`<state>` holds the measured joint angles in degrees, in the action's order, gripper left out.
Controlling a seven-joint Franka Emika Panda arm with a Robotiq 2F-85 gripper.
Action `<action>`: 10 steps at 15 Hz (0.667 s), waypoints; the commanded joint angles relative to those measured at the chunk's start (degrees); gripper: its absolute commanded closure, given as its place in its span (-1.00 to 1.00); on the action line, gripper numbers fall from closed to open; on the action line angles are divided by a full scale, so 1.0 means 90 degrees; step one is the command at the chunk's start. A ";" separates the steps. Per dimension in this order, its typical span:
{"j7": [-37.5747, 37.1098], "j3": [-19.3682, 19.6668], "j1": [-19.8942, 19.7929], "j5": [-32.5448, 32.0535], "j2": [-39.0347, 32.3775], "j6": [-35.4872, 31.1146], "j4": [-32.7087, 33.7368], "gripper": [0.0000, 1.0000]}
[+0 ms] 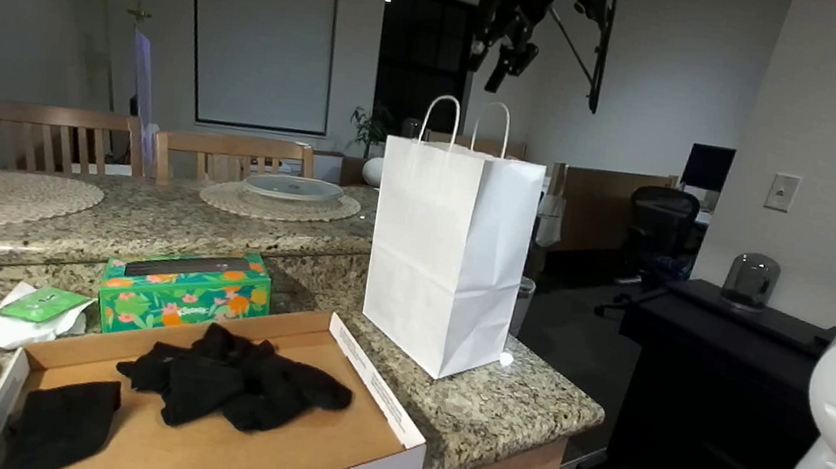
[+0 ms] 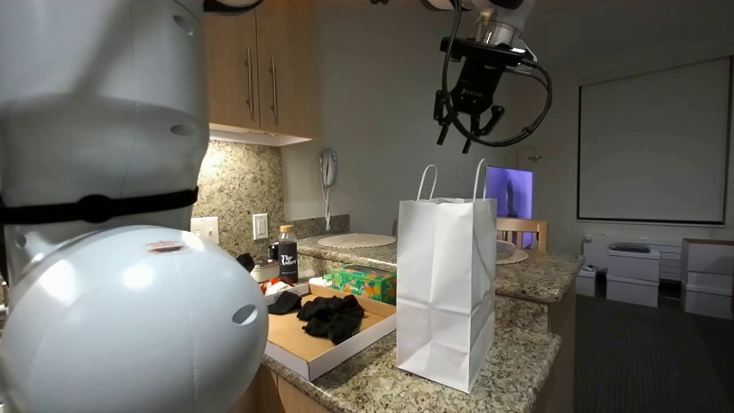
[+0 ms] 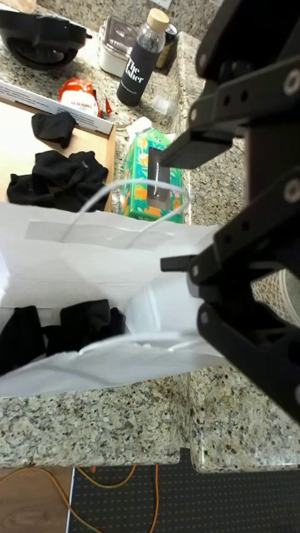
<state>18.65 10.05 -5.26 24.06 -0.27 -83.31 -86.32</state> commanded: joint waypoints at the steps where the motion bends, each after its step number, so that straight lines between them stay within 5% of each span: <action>1: -0.0194 -0.0137 -0.0068 -0.0109 0.0114 -0.0032 0.0045 -0.77; 4: 0.0038 -0.0379 0.0132 -0.0659 0.0348 -0.0001 0.0091 -1.00; 10: -0.0235 -0.1529 0.0975 -0.2131 0.1309 -0.0477 -0.0347 -1.00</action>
<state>18.51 1.01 0.20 10.56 6.73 -83.59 -84.81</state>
